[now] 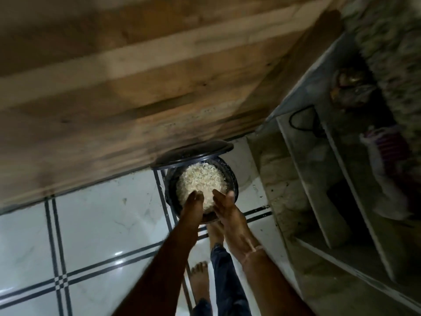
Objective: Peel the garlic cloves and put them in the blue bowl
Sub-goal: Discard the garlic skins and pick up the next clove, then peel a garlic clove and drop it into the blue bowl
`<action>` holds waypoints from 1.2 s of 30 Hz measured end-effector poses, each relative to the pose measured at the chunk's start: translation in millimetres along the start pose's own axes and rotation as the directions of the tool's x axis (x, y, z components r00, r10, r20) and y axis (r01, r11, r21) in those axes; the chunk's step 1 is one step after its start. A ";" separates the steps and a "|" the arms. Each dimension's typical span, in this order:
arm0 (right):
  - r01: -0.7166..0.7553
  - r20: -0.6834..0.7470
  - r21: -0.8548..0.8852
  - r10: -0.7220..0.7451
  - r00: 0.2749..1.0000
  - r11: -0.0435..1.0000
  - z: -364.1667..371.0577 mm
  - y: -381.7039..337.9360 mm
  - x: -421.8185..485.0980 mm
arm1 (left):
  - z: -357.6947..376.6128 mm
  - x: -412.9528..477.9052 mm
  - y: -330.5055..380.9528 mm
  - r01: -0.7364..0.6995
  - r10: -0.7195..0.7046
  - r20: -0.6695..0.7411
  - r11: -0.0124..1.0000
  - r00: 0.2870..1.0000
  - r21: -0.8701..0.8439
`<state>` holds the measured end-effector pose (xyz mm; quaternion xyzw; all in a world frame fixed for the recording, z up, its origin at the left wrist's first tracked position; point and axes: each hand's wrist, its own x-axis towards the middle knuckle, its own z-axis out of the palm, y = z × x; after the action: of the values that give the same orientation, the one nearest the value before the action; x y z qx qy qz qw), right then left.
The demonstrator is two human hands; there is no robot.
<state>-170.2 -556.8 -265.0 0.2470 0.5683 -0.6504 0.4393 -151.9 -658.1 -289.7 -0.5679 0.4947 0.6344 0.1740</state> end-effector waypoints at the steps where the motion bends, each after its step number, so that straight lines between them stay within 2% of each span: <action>1: 0.011 -0.041 -0.009 -0.011 0.999 1.000 -1.9 -7.1 -18.1 | -4.8 -15.6 1.0 -0.087 0.087 -0.012 0.995 0.996 0.045; 4: 0.075 -0.058 0.062 -0.071 0.996 0.995 -5.0 -27.2 -88.7 | -13.0 -98.9 6.1 -0.278 0.280 0.021 0.936 0.960 0.214; 6: 0.168 -0.026 -0.029 -0.169 0.985 0.985 -14.1 -40.4 -141.6 | -13.1 -146.6 2.6 -0.351 0.350 0.059 0.889 0.935 0.294; 9: 0.308 -0.201 -0.184 -0.342 0.918 0.934 -44.5 -34.1 -229.7 | -1.1 -240.6 2.3 -0.493 0.456 0.189 0.790 0.870 0.365; 11: 0.370 -0.264 -0.227 -0.423 0.867 0.901 -69.1 -23.7 -273.2 | 10.7 -286.2 -7.0 -0.617 0.549 0.283 0.676 0.786 0.404; 14: 0.479 -0.354 -0.299 -0.562 0.748 0.825 -109.7 -11.0 -349.1 | 38.5 -353.7 -26.5 -0.771 0.629 0.453 0.458 0.632 0.442; 19: 0.547 -0.511 -0.400 -0.674 0.533 0.735 -182.0 9.0 -430.8 | 97.3 -425.3 -56.7 -0.905 0.612 0.677 0.175 0.409 0.388; 22: 0.540 -0.574 -0.460 -0.700 0.425 0.705 -231.6 16.5 -464.3 | 146.3 -451.7 -78.5 -0.935 0.576 0.746 0.104 0.333 0.338; 24: 0.520 -0.617 -0.482 -0.695 0.369 0.705 -269.9 23.2 -480.5 | 184.3 -469.4 -95.1 -0.944 0.549 0.780 0.058 0.301 0.324; 29: 0.471 -0.686 -0.489 -0.657 0.312 0.735 -365.4 53.0 -511.6 | 268.7 -504.9 -151.4 -0.958 0.460 0.845 0.046 0.273 0.284; 32: 0.426 -0.699 -0.502 -0.643 0.313 0.753 -411.5 64.6 -520.5 | 307.7 -511.4 -178.2 -0.953 0.437 0.855 0.014 0.278 0.302; 34: 0.387 -0.692 -0.532 -0.650 0.315 0.753 -437.5 72.1 -523.1 | 329.1 -511.8 -190.5 -0.941 0.434 0.845 0.023 0.312 0.337; 36: 0.379 -0.694 -0.546 -0.657 0.295 0.747 -458.3 79.3 -524.2 | 344.8 -509.0 -197.8 -0.939 0.432 0.844 0.021 0.317 0.342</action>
<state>73.8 36.4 17.4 0.2709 0.8400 -0.4567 -0.1116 -36.4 -110.8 33.2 0.1337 0.8729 0.4306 0.1865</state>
